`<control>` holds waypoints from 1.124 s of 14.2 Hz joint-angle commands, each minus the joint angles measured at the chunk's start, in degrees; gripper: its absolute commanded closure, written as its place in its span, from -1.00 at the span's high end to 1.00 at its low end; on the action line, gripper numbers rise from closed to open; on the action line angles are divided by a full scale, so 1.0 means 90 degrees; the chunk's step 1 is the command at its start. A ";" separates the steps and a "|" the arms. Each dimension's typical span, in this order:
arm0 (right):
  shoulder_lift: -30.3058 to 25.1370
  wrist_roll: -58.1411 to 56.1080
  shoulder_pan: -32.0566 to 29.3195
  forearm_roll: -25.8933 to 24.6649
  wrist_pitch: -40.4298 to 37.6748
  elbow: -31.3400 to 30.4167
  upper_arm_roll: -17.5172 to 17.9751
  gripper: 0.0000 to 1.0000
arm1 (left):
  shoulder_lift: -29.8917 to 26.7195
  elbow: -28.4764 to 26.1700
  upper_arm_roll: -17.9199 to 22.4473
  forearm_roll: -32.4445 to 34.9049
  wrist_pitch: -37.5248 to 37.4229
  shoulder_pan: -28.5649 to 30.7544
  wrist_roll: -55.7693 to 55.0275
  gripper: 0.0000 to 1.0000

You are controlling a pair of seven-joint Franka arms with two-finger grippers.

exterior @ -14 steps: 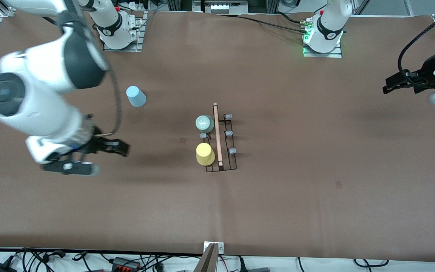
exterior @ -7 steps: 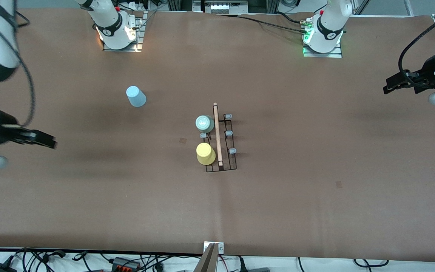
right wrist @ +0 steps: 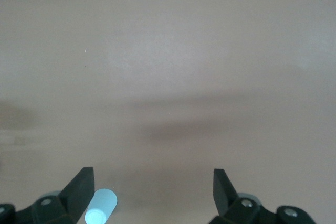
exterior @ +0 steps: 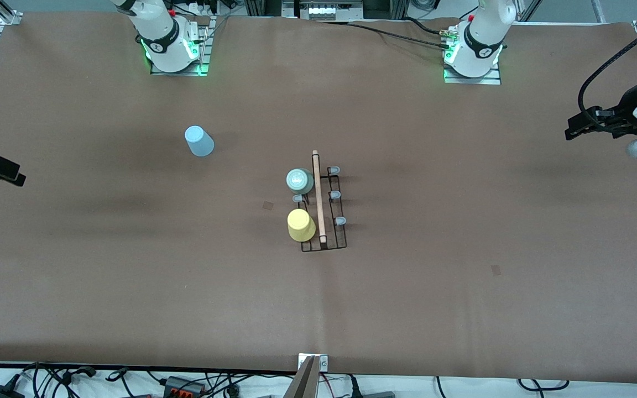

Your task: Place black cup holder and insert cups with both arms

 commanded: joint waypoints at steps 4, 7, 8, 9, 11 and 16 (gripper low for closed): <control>-0.1768 -0.0106 -0.0046 0.0050 0.0963 -0.2690 -0.0001 1.00 | 0.0041 0.0139 -0.0049 0.0116 -0.0092 0.0003 -0.0013 1.00; -0.1791 -0.0125 -0.0027 0.0001 0.1112 -0.2734 -0.0001 1.00 | 0.0041 0.0139 -0.0049 0.0107 -0.0102 0.0003 -0.0013 1.00; -0.1723 -0.0125 -0.0017 0.0001 0.1102 -0.2666 0.0008 1.00 | 0.0041 0.0139 -0.0049 0.0107 -0.0092 0.0003 -0.0013 1.00; -0.1694 -0.0135 -0.0027 0.0011 0.1073 -0.2626 0.0008 1.00 | 0.0041 0.0139 -0.0059 0.0097 -0.0092 0.0003 -0.0013 1.00; -0.1655 -0.0135 -0.0037 0.0030 0.1083 -0.2519 0.0008 1.00 | 0.0041 0.0139 -0.0059 0.0097 -0.0102 -0.0006 -0.0013 1.00; -0.1722 -0.0155 -0.0007 0.0011 0.0810 -0.2421 0.0038 1.00 | 0.0051 0.0129 -0.0049 0.0097 -0.0102 0.0013 -0.0013 1.00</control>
